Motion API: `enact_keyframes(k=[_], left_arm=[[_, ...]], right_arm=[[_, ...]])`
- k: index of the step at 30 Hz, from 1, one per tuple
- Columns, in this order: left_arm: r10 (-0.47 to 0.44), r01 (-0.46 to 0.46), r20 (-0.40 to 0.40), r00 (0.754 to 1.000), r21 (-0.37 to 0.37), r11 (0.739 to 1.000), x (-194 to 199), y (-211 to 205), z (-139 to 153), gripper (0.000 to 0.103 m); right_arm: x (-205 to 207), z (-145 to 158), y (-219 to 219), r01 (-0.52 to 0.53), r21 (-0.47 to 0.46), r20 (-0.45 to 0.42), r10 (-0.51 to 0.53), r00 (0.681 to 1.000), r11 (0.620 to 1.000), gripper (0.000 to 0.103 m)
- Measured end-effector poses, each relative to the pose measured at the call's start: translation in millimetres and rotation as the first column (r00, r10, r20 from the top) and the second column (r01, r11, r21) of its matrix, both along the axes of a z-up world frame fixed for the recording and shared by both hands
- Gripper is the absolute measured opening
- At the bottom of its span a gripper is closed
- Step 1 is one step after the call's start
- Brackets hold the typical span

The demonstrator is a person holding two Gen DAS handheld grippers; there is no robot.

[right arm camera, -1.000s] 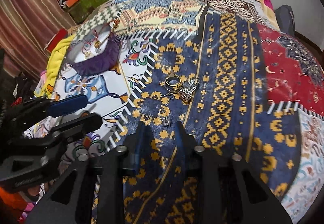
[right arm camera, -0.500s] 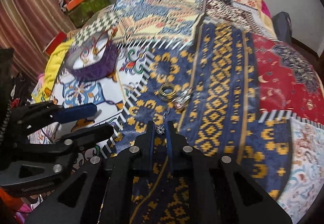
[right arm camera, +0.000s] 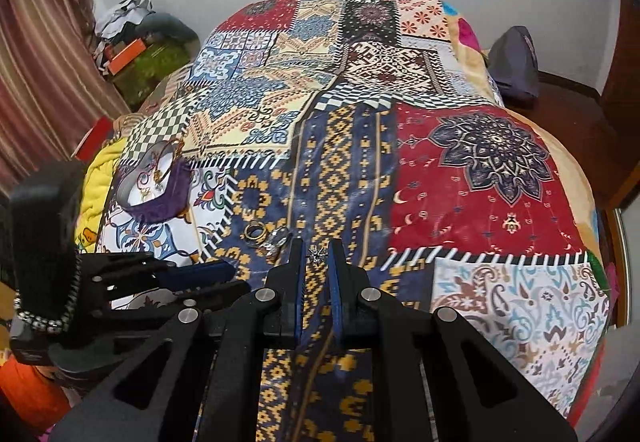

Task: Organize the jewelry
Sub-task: 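Close the left gripper on a silver charm while the right grasps another silver piece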

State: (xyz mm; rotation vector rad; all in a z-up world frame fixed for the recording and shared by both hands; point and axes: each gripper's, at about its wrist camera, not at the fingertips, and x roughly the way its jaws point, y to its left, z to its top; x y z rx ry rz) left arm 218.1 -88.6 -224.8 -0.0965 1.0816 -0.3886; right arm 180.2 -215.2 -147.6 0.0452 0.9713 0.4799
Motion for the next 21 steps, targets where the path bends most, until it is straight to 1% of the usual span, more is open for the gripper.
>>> enact_keyframes(k=[6,11,17,21], left_arm=[[-0.016,0.016,-0.013,1.000,0.011,1.000,16.6,-12.9,-6.9,0.024],[-0.011,0.011,0.004,1.000,0.060,0.998,28.4,-17.7,-10.2,0.023],[-0.017,0.011,0.044,0.999,0.142,0.990,34.4,-28.2,-12.3,0.023],[-0.014,0.004,0.057,0.998,0.166,0.986,40.5,-31.3,-13.5,0.023]], right_arm=[[2.9,-3.8,-4.5,0.000,0.018,-0.011,0.000,1.000,1.000,0.010],[2.0,-3.3,-4.8,-0.011,0.030,-0.009,0.011,1.000,0.999,0.010],[2.7,-1.7,-6.4,-0.014,0.037,-0.005,0.014,1.000,0.999,0.010],[2.0,0.1,-8.6,-0.010,0.040,-0.004,0.010,1.000,0.999,0.010]])
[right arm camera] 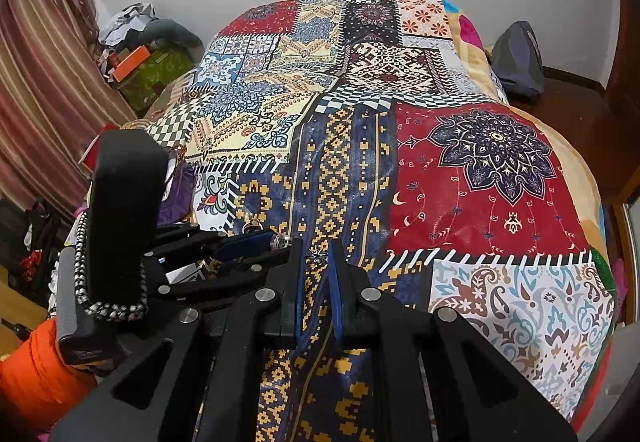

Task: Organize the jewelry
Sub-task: 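Close the left gripper on a silver charm while the right grasps another silver piece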

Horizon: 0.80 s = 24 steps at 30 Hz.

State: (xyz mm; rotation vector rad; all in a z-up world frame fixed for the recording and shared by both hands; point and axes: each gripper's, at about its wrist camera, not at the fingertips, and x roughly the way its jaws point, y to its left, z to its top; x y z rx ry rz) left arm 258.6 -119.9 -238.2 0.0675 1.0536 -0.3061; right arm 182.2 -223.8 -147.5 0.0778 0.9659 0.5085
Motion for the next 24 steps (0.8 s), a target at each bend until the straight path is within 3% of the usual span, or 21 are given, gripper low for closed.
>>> enact_keyframes(k=[4,7,10,15,24], left_arm=[[-0.001,0.001,0.013,1.000,0.007,1.000,4.0,-1.1,-1.6,0.023],[0.011,-0.011,0.021,1.000,0.006,1.000,5.7,0.5,-2.1,0.012],[0.023,-0.022,0.008,1.000,-0.045,0.999,8.3,8.2,-1.7,0.012],[0.041,-0.040,0.015,0.999,-0.063,0.997,-0.9,18.2,5.3,0.012],[0.069,-0.060,0.092,0.993,-0.100,0.993,-33.7,45.6,41.4,0.012]], right_arm=[[-1.6,2.4,-2.8,0.007,0.002,0.003,-0.007,1.000,1.000,0.010],[-2.8,4.6,-4.0,0.013,0.001,0.005,-0.013,1.000,1.000,0.010],[-3.5,6.3,-4.5,0.015,0.001,0.006,-0.015,1.000,1.000,0.010],[-3.7,10.0,-2.6,0.013,-0.001,0.010,-0.013,1.000,1.000,0.010],[-2.0,21.6,14.8,-0.016,0.002,0.036,0.016,0.999,1.000,0.010]])
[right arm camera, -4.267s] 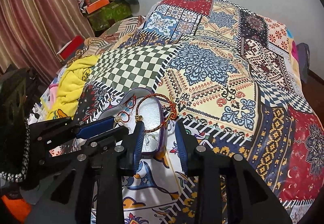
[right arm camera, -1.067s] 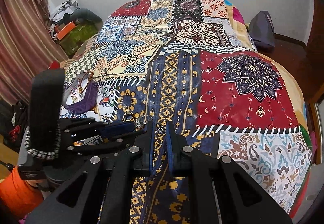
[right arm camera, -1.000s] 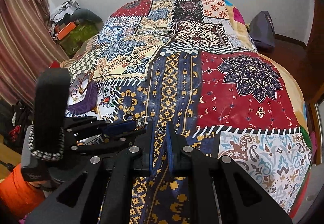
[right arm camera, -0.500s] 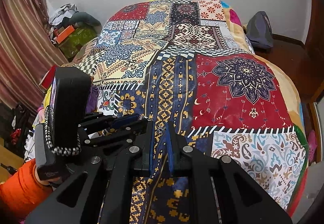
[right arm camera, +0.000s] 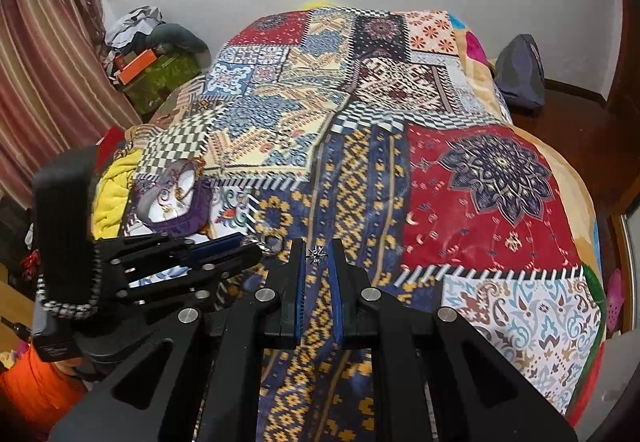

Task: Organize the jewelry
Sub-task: 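Close the left gripper on a silver charm while the right grasps another silver piece, then carry both silver pieces over the heart tin and open both grippers inside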

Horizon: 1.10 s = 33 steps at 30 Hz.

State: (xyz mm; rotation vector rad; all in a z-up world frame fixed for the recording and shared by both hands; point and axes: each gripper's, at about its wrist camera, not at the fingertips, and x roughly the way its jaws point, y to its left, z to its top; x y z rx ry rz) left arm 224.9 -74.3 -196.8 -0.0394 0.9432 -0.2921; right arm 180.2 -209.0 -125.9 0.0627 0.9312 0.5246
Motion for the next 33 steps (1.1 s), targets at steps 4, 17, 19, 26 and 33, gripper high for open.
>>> enact_keyframes(k=[4,17,19,26,33], left_arm=[[0.037,-0.037,0.045,0.998,0.004,0.999,-9.1,17.2,18.0,0.012],[0.153,-0.156,0.171,0.973,0.003,0.988,-36.9,77.7,65.7,0.012],[0.173,-0.176,0.189,0.967,0.004,0.984,-40.4,87.9,71.2,0.012],[0.241,-0.246,0.237,0.941,-0.010,0.969,-43.7,118.8,86.1,0.012],[0.278,-0.275,0.217,0.936,-0.044,0.961,-43.8,145.6,83.6,0.012]], right_arm=[[0.0,7.6,12.8,-0.019,0.005,0.018,0.019,1.000,1.000,0.010],[-2.1,28.4,68.7,-0.108,0.031,0.064,0.106,0.992,0.994,0.010],[-2.0,31.1,76.0,-0.120,0.038,0.067,0.118,0.991,0.992,0.010],[-2.9,40.9,105.8,-0.170,0.068,0.090,0.164,0.982,0.983,0.010],[0.7,41.1,130.4,-0.214,0.075,0.096,0.207,0.974,0.974,0.010]])
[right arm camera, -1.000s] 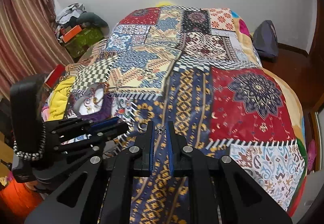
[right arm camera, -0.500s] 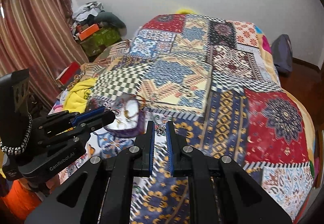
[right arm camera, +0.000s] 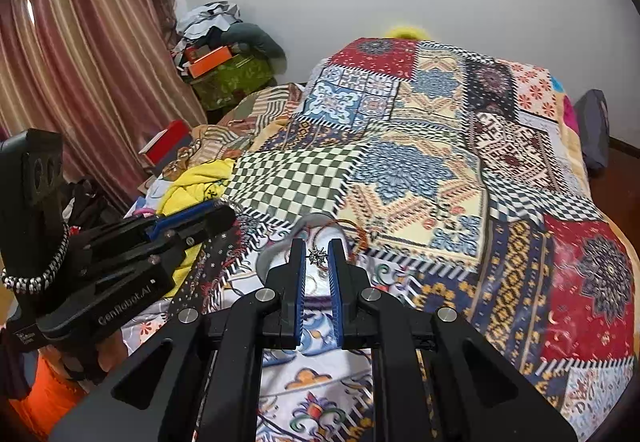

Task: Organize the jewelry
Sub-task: 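Carry both silver pieces over the heart tin and open both grippers inside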

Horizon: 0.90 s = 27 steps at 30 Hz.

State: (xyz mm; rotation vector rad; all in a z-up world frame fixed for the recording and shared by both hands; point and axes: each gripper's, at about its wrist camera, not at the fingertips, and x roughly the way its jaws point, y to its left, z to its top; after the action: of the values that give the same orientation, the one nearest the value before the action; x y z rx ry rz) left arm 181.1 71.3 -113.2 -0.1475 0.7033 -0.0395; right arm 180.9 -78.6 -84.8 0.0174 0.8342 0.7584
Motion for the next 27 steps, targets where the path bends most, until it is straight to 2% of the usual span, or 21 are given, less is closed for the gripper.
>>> enact_keyframes(k=[13,27], left_arm=[[-0.012,0.013,-0.112,0.994,0.014,1.000,21.9,2.9,-56.2,0.012],[-0.028,0.025,-0.137,0.990,-0.021,0.999,44.6,4.4,-75.5,0.012]], right_arm=[[20.5,-27.7,34.7,-0.040,-0.021,-0.054,0.039,0.998,0.999,0.010],[45.1,-52.3,53.7,-0.060,-0.055,-0.101,0.055,0.993,0.997,0.010]])
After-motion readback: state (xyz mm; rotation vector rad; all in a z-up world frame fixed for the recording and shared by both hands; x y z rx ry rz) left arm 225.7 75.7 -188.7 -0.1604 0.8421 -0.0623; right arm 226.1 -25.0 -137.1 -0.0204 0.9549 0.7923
